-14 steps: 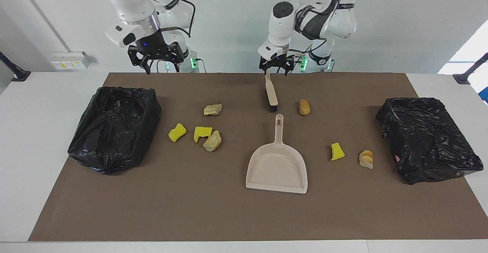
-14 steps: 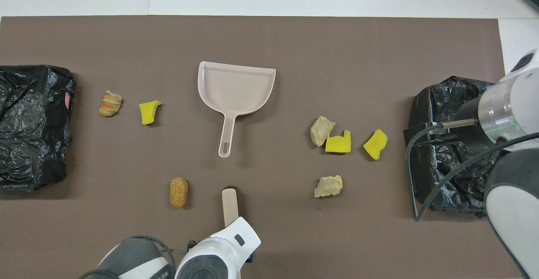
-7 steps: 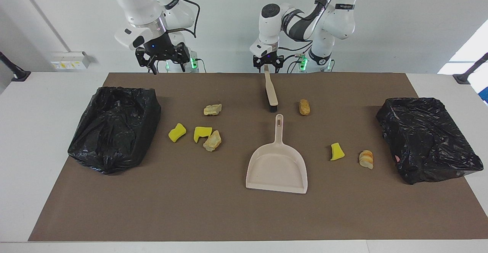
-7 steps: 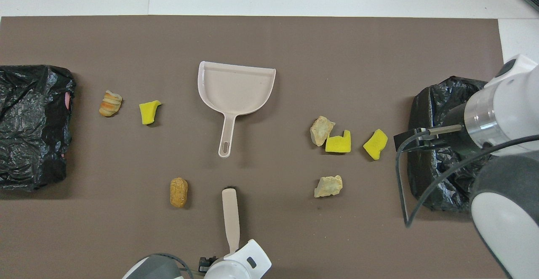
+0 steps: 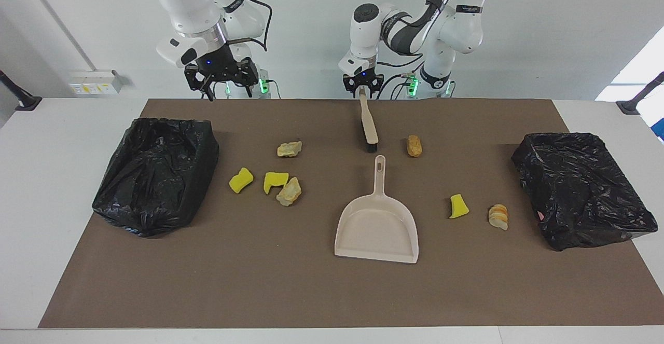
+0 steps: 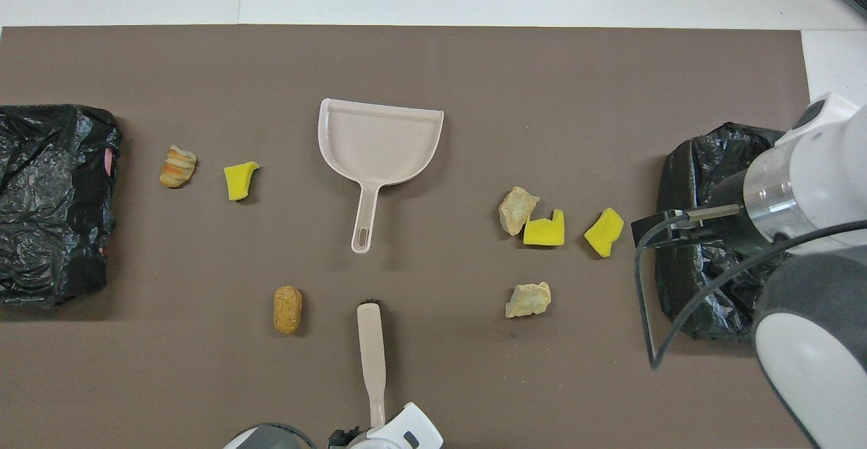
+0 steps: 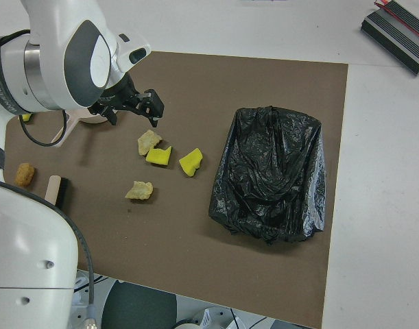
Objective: Sweep and dump trash in bin
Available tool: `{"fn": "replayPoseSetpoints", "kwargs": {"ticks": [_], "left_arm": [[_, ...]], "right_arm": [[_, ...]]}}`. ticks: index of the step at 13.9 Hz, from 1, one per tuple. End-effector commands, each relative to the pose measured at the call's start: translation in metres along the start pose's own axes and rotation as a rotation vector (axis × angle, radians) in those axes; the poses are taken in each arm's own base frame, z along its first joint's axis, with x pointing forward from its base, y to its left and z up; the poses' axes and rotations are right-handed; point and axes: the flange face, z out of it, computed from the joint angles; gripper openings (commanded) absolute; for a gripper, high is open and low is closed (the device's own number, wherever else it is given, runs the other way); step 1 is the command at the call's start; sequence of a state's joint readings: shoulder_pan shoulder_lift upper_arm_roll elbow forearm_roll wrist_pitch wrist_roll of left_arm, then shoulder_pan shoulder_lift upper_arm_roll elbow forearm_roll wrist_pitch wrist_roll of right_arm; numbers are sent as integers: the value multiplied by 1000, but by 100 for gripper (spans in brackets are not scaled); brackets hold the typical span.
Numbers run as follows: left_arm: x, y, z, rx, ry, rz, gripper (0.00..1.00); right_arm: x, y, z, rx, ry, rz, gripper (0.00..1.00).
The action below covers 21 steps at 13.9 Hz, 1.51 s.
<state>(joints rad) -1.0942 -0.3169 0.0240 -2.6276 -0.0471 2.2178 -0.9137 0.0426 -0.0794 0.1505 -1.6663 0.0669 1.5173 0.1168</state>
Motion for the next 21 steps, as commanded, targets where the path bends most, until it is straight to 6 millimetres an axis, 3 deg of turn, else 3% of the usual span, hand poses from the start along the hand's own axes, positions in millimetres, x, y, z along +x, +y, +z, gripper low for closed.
{"fn": "replayPoseSetpoints", "kwargs": {"ticks": [1,2,5,8,11,14,17,19,21], "left_arm": [[-10,-9,1,-14,-13,-16,19],[-10,-10,1,-2,-24,-17,0],[-3,-16,-4,71,-87,-39,0],[29,-44,-25,111,-135,-131,0],[59,-78,-21,116,-148,-232,0],[86,-119,-13,120,-183,-270,0],[129,-158,-14,127,-160,-254,0],[168,-185,-39,92,-146,-251,0],[199,-217,-82,49,-101,-240,0]], "right_arm": [[-7,0,1,9,15,26,100],[-6,1,-1,2,16,26,100],[0,-1,-1,22,50,19,100],[3,0,3,87,37,8,100],[16,-9,17,101,40,3,100],[35,-54,41,113,61,28,100],[55,-114,86,127,68,68,100],[61,-163,116,133,86,110,100],[67,-192,139,137,112,138,100]]}}
